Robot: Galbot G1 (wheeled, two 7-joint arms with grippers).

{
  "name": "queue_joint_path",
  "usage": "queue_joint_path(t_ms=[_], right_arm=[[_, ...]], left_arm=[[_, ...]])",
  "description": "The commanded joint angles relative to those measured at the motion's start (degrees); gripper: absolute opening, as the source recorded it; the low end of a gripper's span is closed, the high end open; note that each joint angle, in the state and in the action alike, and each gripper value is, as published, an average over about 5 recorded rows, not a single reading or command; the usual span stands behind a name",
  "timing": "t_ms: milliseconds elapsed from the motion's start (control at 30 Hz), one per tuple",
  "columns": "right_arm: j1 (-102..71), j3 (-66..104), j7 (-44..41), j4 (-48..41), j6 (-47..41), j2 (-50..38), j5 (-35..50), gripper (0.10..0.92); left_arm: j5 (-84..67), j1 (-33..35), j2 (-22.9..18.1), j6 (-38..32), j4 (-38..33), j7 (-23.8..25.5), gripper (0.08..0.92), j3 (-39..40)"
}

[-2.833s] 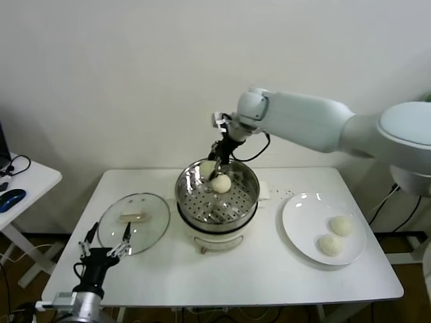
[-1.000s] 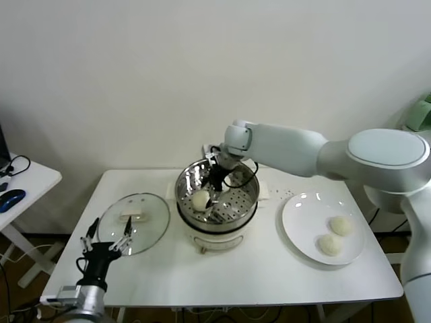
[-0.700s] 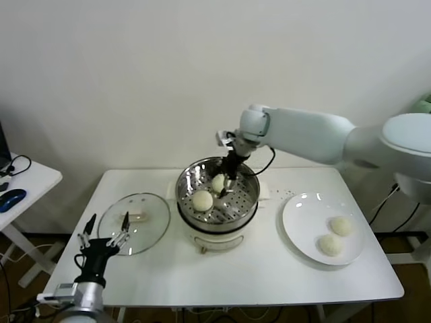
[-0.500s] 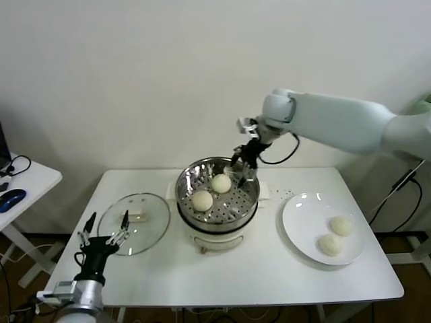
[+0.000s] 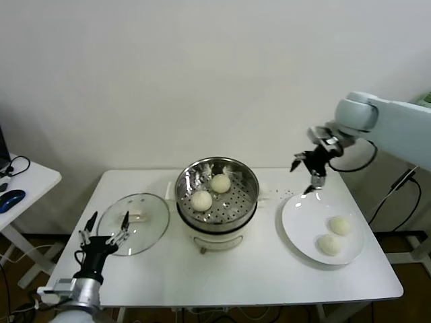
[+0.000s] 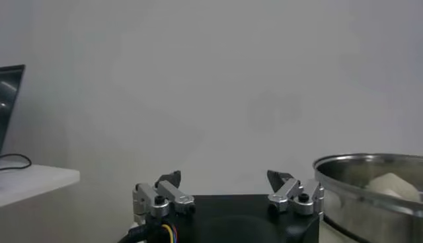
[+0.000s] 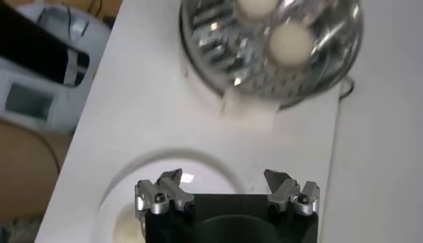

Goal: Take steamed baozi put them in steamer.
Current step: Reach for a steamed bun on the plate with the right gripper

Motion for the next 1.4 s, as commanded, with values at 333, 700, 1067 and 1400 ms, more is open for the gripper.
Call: queue_joint_path(t_ms=[333, 700, 1067, 1400], right_arm=[[-27.59, 17.27, 0.53, 0.55, 1.87, -11.12, -18.05, 0.823], [-32.64, 19.44, 1.94, -2.96, 1.39, -5.99, -20.15, 0.823], [-34.28, 21.09, 2.62, -8.05, 2.38, -2.00, -23.08, 0.823], [-34.86, 20.80, 2.77, -8.45, 2.33, -1.16, -23.36, 0.823]], left_arm=[[1.49, 0.55, -0.62, 0.29, 0.80, 0.59, 0.823, -0.18], [3.02, 0.71, -1.44, 0.71, 0.51, 0.18, 0.823, 0.69], [3.34, 1.41, -1.68, 0.51, 0.58, -0.12, 0.823, 0.78], [3.58, 1.27, -1.37, 0.92, 0.46, -0.67, 0.823, 0.77]])
